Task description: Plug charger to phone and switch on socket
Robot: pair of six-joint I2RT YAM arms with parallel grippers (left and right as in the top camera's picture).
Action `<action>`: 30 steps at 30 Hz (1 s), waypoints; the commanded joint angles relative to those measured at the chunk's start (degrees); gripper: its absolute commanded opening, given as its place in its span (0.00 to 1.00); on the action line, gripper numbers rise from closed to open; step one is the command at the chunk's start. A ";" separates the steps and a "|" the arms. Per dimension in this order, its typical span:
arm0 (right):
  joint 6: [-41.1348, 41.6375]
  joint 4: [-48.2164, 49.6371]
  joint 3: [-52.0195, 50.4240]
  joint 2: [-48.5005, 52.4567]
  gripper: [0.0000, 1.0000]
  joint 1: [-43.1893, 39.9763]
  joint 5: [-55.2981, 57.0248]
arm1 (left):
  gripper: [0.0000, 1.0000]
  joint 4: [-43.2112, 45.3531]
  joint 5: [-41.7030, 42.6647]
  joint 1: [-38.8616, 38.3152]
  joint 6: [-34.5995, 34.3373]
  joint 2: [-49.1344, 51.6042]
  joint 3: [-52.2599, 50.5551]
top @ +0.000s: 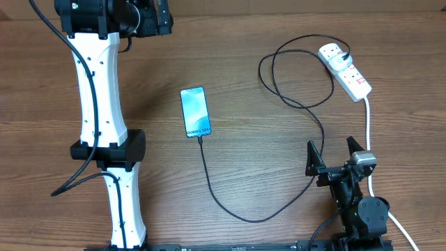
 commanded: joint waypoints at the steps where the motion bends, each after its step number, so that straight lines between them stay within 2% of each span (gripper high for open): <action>1: 0.15 0.33 -0.59 -0.68 1.00 0.33 0.13 | 1.00 0.33 -1.40 0.00 0.26 -3.80 -3.87; 6: 0.15 0.33 -0.59 -0.68 1.00 0.33 0.13 | 1.00 10.49 -2.78 0.00 0.31 -16.37 -24.52; 14: 0.15 0.33 -0.59 -0.68 1.00 0.33 0.13 | 1.00 40.68 -2.62 0.00 3.54 -40.74 -64.81; 20: 0.15 0.33 -0.59 -0.68 1.00 0.33 0.13 | 1.00 60.81 -1.66 0.00 6.82 -56.52 -90.84; 25: 0.15 0.33 -0.59 -0.68 1.00 0.33 0.13 | 1.00 79.17 2.08 0.00 14.34 -69.94 -112.89; 30: 0.15 0.33 -0.59 -0.68 1.00 0.33 0.13 | 1.00 91.71 4.26 0.00 23.10 -82.23 -130.92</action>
